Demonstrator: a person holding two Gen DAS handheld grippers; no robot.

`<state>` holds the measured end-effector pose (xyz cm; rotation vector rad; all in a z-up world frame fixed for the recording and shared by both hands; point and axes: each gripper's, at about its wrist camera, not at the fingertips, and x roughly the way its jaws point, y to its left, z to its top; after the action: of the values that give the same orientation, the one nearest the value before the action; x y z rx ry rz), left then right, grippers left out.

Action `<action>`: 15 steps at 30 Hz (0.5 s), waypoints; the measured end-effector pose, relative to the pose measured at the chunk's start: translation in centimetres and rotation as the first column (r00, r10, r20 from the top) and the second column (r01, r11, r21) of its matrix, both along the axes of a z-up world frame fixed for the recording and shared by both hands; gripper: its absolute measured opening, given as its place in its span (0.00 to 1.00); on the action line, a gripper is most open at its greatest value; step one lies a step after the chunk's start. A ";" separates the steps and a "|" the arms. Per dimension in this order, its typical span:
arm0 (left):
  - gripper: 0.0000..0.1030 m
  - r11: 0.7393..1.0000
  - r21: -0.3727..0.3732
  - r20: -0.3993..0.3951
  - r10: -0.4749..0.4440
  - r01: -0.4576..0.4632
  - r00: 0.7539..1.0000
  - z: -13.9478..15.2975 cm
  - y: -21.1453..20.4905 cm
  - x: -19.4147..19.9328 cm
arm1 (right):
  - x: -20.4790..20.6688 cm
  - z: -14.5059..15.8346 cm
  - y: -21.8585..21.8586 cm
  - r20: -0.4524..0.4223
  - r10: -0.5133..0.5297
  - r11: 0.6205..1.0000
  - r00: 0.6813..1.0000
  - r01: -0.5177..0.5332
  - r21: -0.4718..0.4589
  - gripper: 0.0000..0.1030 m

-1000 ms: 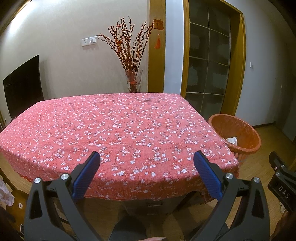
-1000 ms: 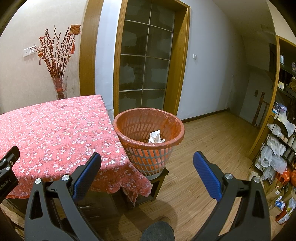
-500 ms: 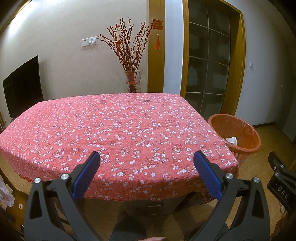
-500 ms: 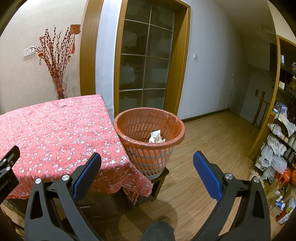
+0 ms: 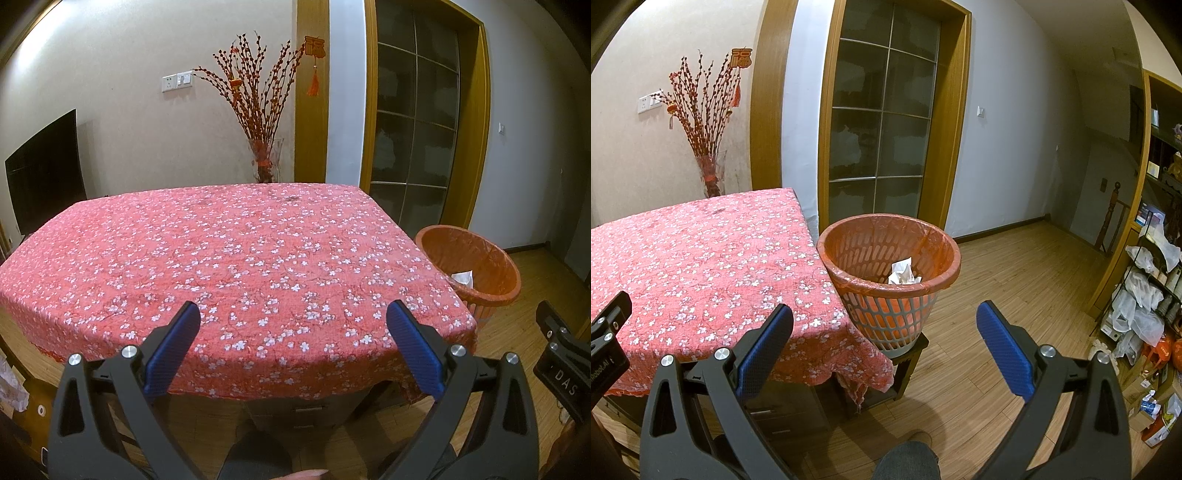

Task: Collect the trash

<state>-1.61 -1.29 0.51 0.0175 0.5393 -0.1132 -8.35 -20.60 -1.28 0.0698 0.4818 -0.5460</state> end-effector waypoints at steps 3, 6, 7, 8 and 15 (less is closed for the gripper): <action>0.96 1.000 0.000 0.000 -0.001 0.001 1.000 0.0 0.0 0.0 | 0.0 0.0 0.0 -0.001 0.000 1.000 1.000 0.000 0.000 0.96; 0.96 1.000 0.001 0.000 0.000 0.000 1.000 0.0 0.0 0.0 | 0.1 0.0 -0.1 -0.002 0.003 1.000 1.000 -0.003 0.000 0.96; 0.96 1.000 0.000 0.000 0.000 0.000 1.000 0.0 0.0 0.0 | 0.1 0.0 -0.1 -0.002 0.003 1.000 1.000 -0.003 0.001 0.96; 0.96 1.000 0.000 0.000 0.000 0.000 1.000 0.0 0.0 0.0 | 0.1 0.0 -0.1 -0.002 0.003 1.000 1.000 -0.003 0.001 0.96; 0.96 1.000 0.001 0.000 0.000 0.000 1.000 0.0 0.0 0.0 | 0.0 0.0 -0.2 -0.002 0.003 1.000 1.000 -0.003 0.001 0.96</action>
<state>-1.59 -1.30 0.51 0.0181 0.5396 -0.1131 -8.30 -20.78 -1.26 0.0700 0.4839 -0.5431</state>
